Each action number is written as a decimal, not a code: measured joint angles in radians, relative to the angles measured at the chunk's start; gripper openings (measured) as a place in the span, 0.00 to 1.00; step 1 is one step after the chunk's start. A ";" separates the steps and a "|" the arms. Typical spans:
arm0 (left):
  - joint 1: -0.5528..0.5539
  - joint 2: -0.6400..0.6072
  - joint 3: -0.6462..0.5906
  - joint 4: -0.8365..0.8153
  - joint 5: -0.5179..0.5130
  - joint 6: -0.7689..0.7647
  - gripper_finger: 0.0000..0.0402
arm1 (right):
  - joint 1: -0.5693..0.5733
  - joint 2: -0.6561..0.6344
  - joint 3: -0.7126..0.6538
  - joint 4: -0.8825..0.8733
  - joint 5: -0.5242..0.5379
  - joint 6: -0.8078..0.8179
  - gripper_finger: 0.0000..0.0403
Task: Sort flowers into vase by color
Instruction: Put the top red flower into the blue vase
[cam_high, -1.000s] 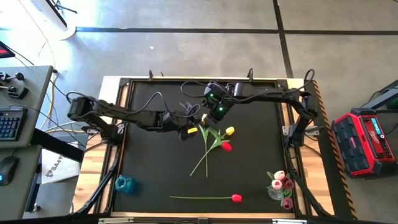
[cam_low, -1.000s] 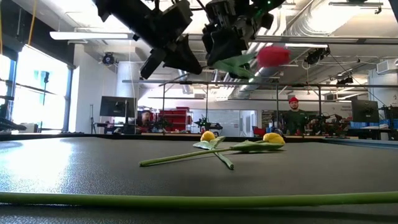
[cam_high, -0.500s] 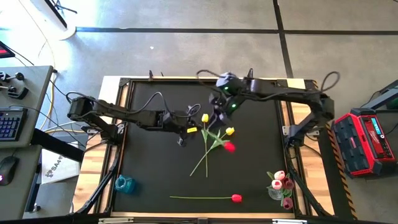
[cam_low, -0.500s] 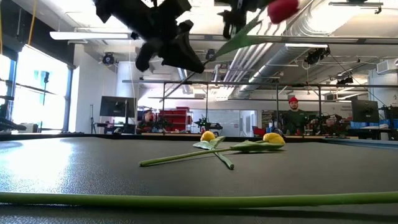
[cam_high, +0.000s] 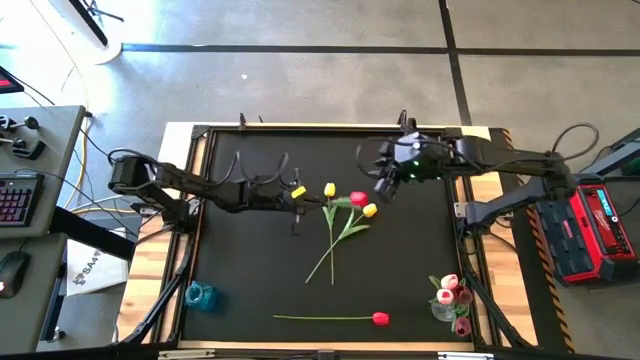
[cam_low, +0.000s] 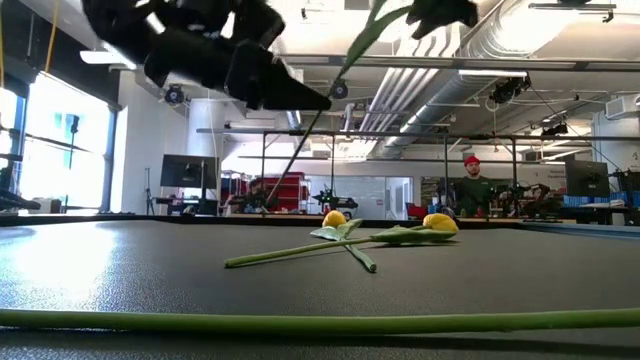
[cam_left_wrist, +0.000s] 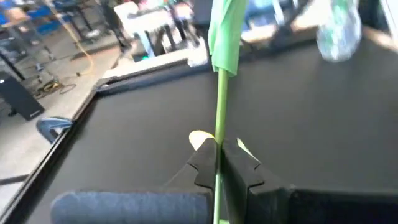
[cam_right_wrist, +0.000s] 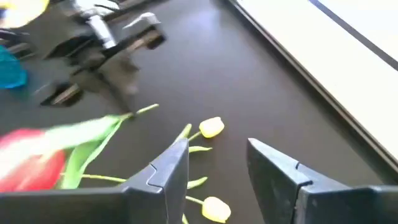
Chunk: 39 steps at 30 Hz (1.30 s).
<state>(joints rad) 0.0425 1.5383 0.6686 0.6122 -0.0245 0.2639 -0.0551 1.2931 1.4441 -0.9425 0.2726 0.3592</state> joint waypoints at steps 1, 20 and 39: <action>0.009 0.000 -0.021 0.056 0.011 -0.034 0.00 | 0.009 -0.012 -0.017 0.016 0.001 0.002 0.36; 0.035 -0.117 -0.061 0.205 -0.015 -0.218 0.00 | 0.025 -0.023 -0.696 1.078 0.002 0.075 0.36; 0.013 -0.309 -0.419 0.522 -0.218 -0.323 0.00 | 0.045 0.221 -0.761 1.597 -0.083 -0.106 0.36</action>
<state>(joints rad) 0.0551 1.2293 0.2497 1.1339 -0.2422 -0.0593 -0.0102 1.5138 0.6835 0.6545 0.1897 0.2534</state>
